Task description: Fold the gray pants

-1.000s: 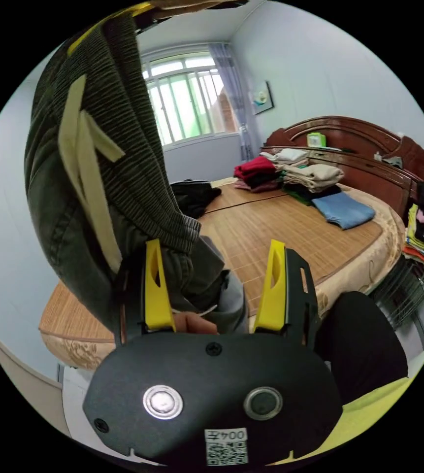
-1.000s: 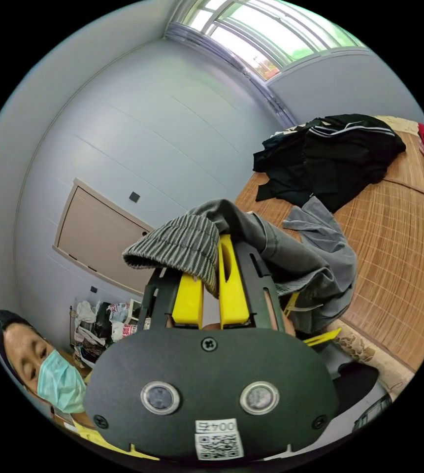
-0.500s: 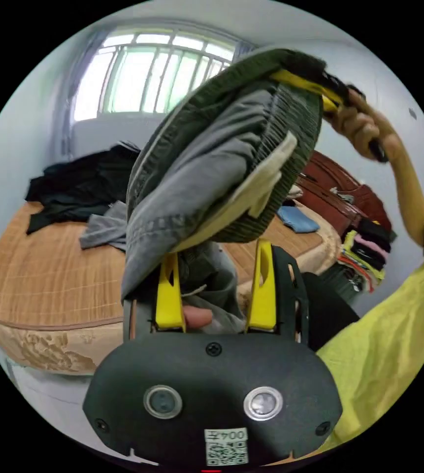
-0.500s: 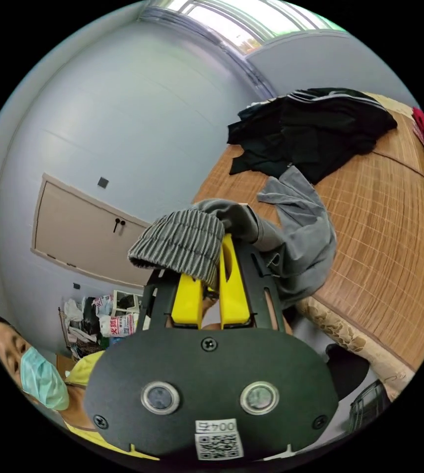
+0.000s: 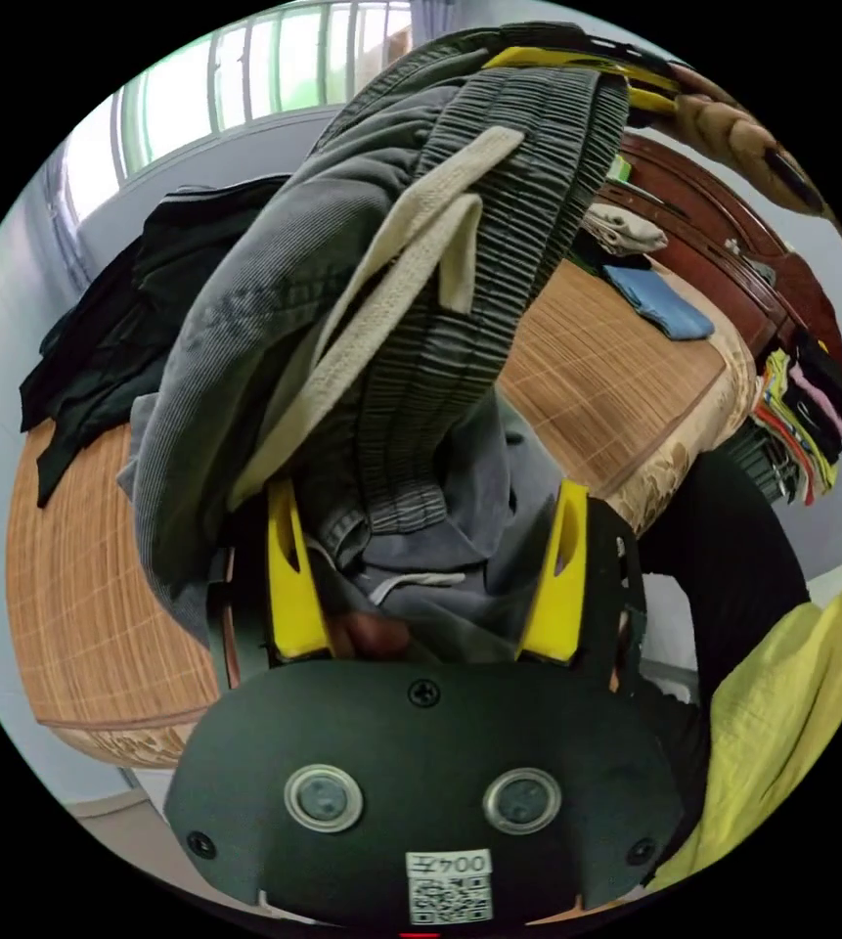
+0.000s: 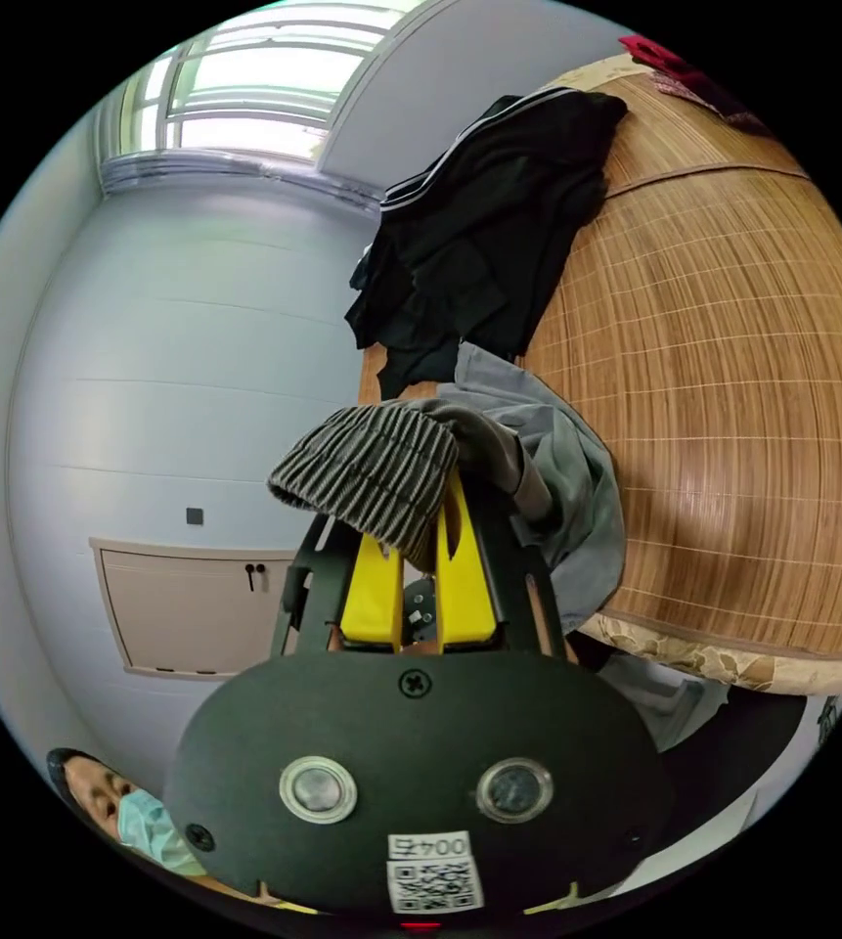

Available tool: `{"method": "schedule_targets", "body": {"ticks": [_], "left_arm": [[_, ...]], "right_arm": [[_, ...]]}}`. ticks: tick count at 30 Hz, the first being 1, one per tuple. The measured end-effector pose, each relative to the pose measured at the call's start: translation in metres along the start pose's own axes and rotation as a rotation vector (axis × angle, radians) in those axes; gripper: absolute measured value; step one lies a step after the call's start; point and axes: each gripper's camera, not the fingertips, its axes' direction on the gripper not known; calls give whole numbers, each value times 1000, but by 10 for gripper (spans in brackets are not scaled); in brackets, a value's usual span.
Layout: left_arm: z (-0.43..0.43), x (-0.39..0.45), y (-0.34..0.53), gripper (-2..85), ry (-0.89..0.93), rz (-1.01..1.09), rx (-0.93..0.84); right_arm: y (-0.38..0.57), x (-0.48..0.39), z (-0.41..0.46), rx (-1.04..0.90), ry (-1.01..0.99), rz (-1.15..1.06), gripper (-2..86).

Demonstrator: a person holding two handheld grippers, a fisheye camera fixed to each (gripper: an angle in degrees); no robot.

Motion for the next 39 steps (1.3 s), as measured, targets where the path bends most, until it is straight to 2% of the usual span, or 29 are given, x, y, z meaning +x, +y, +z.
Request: {"method": "schedule_targets", "body": {"ticks": [5,8,10,12,13,14,16,20,22,25,31,36,39], "left_arm": [[19,-26,-29,302,102,-76,-5],[31,-70,-41,290,370,-151,19],[40,-121,-37,273,643,-274,99],[40,-142,-32,249,754,-317,153],[33,-141,-34,221,754,-283,164],[27,-136,-37,202,726,-251,163],[-14,-97,-45,125,524,-85,216],[-55,-20,-56,69,184,142,227],[-44,31,-71,75,-38,311,99],[-10,72,-84,101,-274,483,-63],[0,81,-96,125,-308,623,-173],[9,84,-95,127,-364,768,-195],[16,67,-98,128,-394,783,-193]], "right_arm": [[-35,-24,18,-37,56,-67,52],[-59,-9,24,-25,73,-37,52],[-74,17,26,-2,52,27,52],[-83,39,30,-9,22,73,52],[-88,51,33,-8,0,92,51],[-90,56,34,-2,-5,98,51],[-97,72,34,32,-14,117,51],[-106,87,35,39,-24,126,52],[-108,90,35,40,-20,119,52],[-108,89,33,36,-17,106,52],[-102,93,21,12,15,69,52],[-91,105,11,9,16,64,53],[-82,112,5,2,17,52,52]]}}
